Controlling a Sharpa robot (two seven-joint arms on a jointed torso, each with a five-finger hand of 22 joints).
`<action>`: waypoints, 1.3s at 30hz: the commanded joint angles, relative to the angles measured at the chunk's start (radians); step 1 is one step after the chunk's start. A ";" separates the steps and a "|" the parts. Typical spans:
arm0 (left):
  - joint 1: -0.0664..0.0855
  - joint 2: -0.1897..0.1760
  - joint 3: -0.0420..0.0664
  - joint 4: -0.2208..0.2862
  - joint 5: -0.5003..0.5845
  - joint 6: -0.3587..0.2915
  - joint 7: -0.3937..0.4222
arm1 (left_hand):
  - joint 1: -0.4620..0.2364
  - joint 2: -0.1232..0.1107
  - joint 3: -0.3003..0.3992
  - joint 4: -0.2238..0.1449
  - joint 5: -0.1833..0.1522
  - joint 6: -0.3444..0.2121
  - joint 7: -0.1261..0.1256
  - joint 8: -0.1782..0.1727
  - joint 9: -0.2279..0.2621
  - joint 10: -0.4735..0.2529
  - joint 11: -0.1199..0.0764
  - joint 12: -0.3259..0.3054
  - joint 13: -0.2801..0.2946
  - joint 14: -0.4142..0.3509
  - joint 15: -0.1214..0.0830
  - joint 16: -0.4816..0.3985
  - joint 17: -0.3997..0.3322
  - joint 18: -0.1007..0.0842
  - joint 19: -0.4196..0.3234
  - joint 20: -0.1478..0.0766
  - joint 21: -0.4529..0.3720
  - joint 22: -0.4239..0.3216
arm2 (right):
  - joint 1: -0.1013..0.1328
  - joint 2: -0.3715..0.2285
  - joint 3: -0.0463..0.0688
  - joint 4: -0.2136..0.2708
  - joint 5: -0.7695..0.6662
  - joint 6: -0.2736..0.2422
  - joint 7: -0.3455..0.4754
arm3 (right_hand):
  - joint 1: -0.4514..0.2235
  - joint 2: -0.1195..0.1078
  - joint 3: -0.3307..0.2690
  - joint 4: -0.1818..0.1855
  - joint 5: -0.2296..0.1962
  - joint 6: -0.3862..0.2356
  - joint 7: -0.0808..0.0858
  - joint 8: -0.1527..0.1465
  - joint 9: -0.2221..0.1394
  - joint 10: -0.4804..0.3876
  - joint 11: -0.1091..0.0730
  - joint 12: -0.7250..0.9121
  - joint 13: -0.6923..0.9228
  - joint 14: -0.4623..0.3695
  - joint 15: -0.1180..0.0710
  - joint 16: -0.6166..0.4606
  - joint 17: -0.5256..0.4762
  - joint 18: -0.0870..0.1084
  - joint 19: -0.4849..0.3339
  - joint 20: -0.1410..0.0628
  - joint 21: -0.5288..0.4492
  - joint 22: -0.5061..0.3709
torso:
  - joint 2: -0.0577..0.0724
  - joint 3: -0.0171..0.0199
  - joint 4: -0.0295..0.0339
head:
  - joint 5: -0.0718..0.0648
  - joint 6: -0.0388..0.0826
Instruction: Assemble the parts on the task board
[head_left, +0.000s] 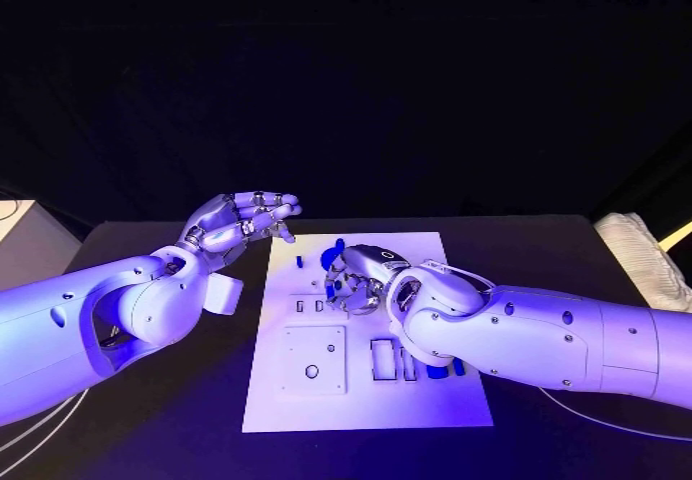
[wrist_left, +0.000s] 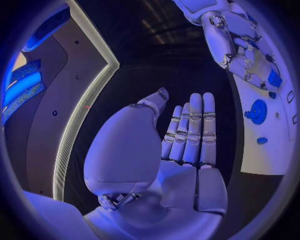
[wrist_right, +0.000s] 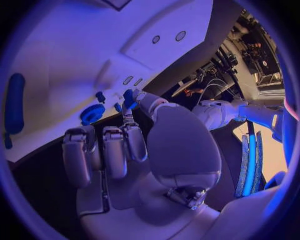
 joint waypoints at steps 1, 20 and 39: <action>0.001 0.002 0.000 0.002 -0.003 0.009 0.002 | -0.010 0.000 0.003 -0.003 0.002 -0.008 0.000 -0.006 0.001 -0.002 0.000 -0.001 0.001 -0.009 0.000 0.004 -0.001 0.003 -0.009 0.001 0.003 0.002 | -0.008 0.011 -0.001 -0.007 -0.045 0.018 -0.043 | -0.009 0.001 0.001 0.008 0.009 -0.002 -0.006 0.020 0.021 0.002 -0.003 -0.002 0.098 0.084 -0.009 0.000 0.173 -0.015 0.091 -0.007 0.001 0.241 | 0.001 0.0010 -0.0002 | 0.001 -0.006; 0.001 0.001 0.000 0.001 -0.003 0.012 -0.003 | -0.010 0.000 0.003 -0.003 0.002 -0.008 0.000 -0.006 0.001 -0.002 0.000 -0.001 0.001 -0.009 0.000 0.004 -0.001 0.003 -0.009 0.001 0.003 0.002 | -0.030 0.040 -0.008 -0.034 -0.068 0.038 -0.072 | -0.025 -0.008 -0.001 0.014 0.020 -0.006 -0.005 0.024 0.022 0.002 -0.003 -0.004 0.097 0.084 -0.010 -0.001 0.170 -0.015 0.091 -0.008 0.001 0.241 | -0.001 0.0011 -0.0018 | 0.008 -0.019; 0.001 0.000 0.000 -0.002 -0.003 0.015 -0.009 | -0.011 0.002 0.003 -0.002 0.002 -0.007 0.001 -0.006 0.002 -0.002 0.000 -0.001 0.001 -0.009 0.000 0.006 -0.001 0.003 -0.010 0.001 0.005 0.002 | -0.033 0.049 -0.011 -0.040 -0.084 0.024 -0.077 | -0.041 -0.037 -0.008 0.014 0.009 -0.031 0.002 0.018 0.018 -0.002 0.003 -0.011 0.092 0.083 -0.006 -0.004 0.166 -0.012 0.086 -0.006 -0.006 0.235 | -0.001 0.0010 -0.0016 | 0.010 -0.017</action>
